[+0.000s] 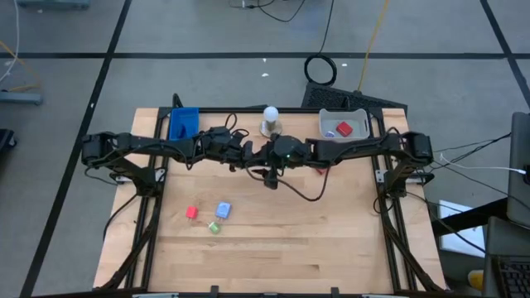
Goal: Pick & Place Office items
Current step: Put the black digital clock into the blue bin
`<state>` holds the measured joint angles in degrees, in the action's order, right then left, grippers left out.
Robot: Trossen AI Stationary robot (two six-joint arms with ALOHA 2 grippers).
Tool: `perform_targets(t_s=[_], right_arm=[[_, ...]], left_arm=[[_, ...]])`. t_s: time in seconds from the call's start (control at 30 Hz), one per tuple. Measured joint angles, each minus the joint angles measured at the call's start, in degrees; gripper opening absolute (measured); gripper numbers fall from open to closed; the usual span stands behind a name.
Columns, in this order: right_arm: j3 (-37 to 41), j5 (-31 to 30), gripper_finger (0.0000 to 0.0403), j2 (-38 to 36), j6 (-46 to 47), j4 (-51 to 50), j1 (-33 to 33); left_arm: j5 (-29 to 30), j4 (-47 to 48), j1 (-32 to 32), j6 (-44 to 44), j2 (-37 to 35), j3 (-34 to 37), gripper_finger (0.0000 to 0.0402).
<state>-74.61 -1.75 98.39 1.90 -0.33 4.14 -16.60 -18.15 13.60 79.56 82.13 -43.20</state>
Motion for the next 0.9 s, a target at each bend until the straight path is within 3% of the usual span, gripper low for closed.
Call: perform_targets(t_s=[0.17,0.53,0.73,0.9], right_arm=[[0.0,-4.3,0.0287,-4.1,-0.8,-5.8,0.3],[0.0,-6.0,0.0295,-12.2,2.1,-19.8,1.9],[0.0,-6.0,0.0295,-15.6,8.2,-25.4,1.9],[0.0,-6.0,0.0295,-17.4,12.3,-31.8,1.9]], left_arm=[[-1.0,0.1,0.9,-1.3,0.0,0.0,0.0055],[-1.1,0.5,5.0,-5.7,-3.4,0.1,0.0055],[5.2,6.5,8.8,-11.7,-9.2,0.1,0.0055],[16.0,13.9,11.9,-19.4,-16.6,0.1,0.0055]])
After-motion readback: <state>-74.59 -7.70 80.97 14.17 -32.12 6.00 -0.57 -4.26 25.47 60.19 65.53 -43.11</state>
